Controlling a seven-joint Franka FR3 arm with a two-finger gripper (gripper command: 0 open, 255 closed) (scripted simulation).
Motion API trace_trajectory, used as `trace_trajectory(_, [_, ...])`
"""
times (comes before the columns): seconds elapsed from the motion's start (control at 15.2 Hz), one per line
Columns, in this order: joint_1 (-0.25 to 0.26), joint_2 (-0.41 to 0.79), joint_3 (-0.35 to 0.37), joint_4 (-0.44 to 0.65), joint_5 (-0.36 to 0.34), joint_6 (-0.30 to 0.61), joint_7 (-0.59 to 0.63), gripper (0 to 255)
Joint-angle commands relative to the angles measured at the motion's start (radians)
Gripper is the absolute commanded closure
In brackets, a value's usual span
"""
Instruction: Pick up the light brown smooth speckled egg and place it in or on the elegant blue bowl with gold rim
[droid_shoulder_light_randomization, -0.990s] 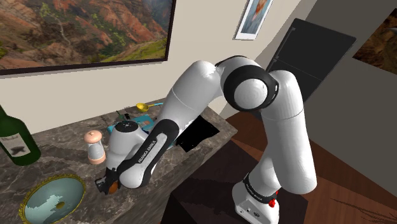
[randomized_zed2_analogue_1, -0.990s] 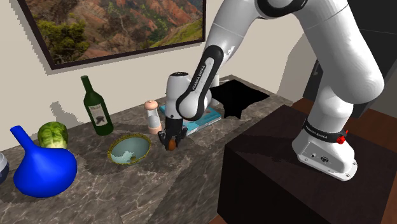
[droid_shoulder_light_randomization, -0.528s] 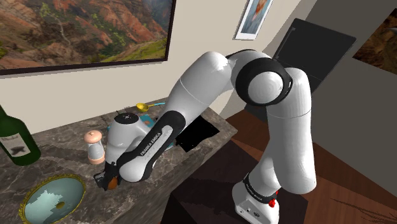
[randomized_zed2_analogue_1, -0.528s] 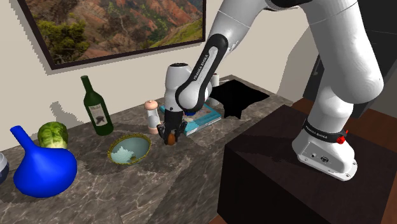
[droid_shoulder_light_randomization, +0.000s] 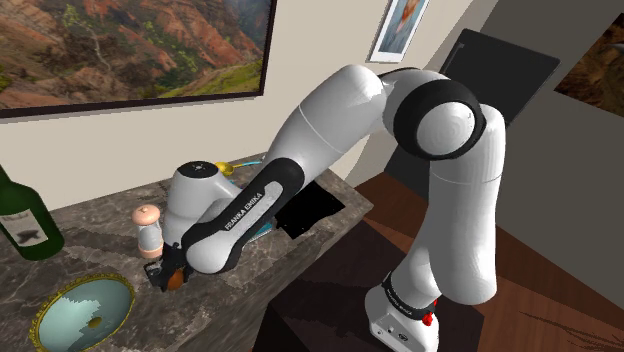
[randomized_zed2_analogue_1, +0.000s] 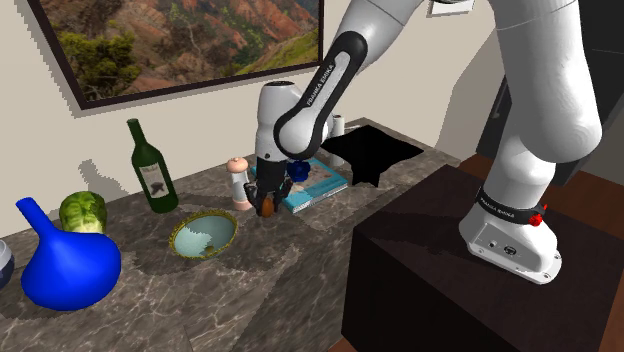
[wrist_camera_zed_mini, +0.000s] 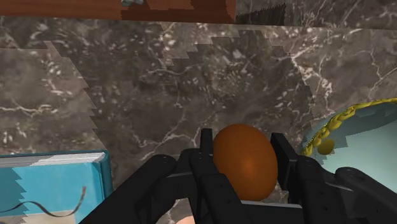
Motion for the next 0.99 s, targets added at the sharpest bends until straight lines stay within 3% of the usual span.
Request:
trace_trajectory(0.0, [-0.005,-0.026,0.005,-0.005,0.004,-0.021,-0.001,255])
trace_trajectory(0.73, [-0.023,-0.146,0.024,-0.012,0.026,-0.132,0.001,255])
trace_trajectory(0.92, [0.026,-0.061,0.005,0.124,-0.018,-0.178,0.064,255])
